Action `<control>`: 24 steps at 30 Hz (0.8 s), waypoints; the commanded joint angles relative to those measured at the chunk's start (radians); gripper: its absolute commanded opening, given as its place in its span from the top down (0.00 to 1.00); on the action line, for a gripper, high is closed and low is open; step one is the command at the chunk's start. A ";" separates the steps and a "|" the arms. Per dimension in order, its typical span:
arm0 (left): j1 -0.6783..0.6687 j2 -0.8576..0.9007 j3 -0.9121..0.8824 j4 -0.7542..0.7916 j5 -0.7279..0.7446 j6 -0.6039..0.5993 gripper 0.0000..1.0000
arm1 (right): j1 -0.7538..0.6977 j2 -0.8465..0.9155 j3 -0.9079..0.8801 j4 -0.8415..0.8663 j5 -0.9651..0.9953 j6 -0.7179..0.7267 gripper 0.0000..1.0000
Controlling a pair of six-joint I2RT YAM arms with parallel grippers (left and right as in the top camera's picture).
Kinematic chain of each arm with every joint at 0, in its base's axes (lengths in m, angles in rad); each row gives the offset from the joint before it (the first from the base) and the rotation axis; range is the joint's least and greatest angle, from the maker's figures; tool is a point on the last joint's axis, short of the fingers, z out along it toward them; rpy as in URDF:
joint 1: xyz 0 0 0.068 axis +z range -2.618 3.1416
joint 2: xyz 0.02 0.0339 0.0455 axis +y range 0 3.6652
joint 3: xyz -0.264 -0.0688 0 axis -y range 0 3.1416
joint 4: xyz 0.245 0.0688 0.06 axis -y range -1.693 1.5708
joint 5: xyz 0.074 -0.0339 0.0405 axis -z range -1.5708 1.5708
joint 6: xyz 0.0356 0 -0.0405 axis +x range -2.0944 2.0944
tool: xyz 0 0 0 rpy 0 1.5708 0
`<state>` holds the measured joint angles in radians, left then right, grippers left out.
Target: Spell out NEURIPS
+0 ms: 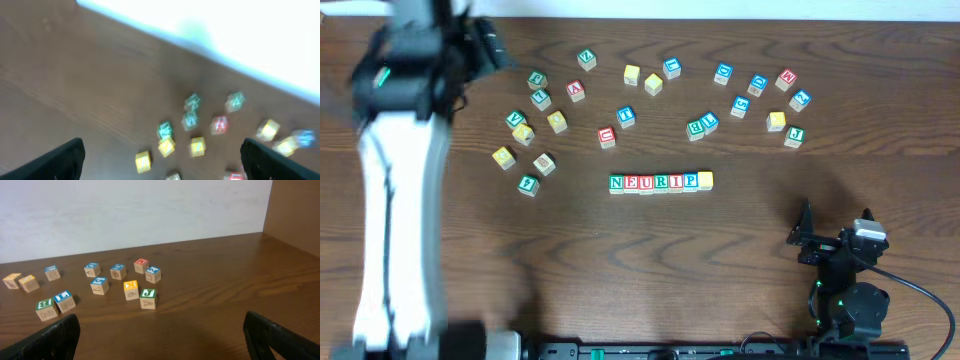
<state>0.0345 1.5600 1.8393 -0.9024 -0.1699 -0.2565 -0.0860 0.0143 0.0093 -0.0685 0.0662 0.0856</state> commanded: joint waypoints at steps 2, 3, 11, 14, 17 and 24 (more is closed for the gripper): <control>0.069 -0.306 -0.281 0.185 0.094 0.134 0.02 | -0.006 -0.007 -0.004 -0.001 -0.006 -0.016 0.01; 0.087 -0.364 -0.352 0.232 0.129 0.164 0.02 | -0.006 -0.007 -0.004 -0.001 -0.006 -0.016 0.01; 0.217 -0.835 -0.965 0.531 0.275 0.310 0.02 | -0.006 -0.007 -0.004 -0.001 -0.006 -0.016 0.01; 0.225 -0.990 -1.161 0.636 0.275 0.326 0.02 | -0.006 -0.007 -0.004 -0.001 -0.006 -0.016 0.01; 0.225 -1.131 -1.337 0.738 0.275 0.332 0.02 | -0.006 -0.007 -0.004 -0.001 -0.006 -0.016 0.01; 0.225 -1.360 -1.611 0.812 0.253 0.354 0.02 | -0.006 -0.007 -0.004 -0.001 -0.006 -0.016 0.01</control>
<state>0.2546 0.2600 0.2966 -0.1013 0.0921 0.0692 -0.0860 0.0147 0.0090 -0.0677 0.0628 0.0849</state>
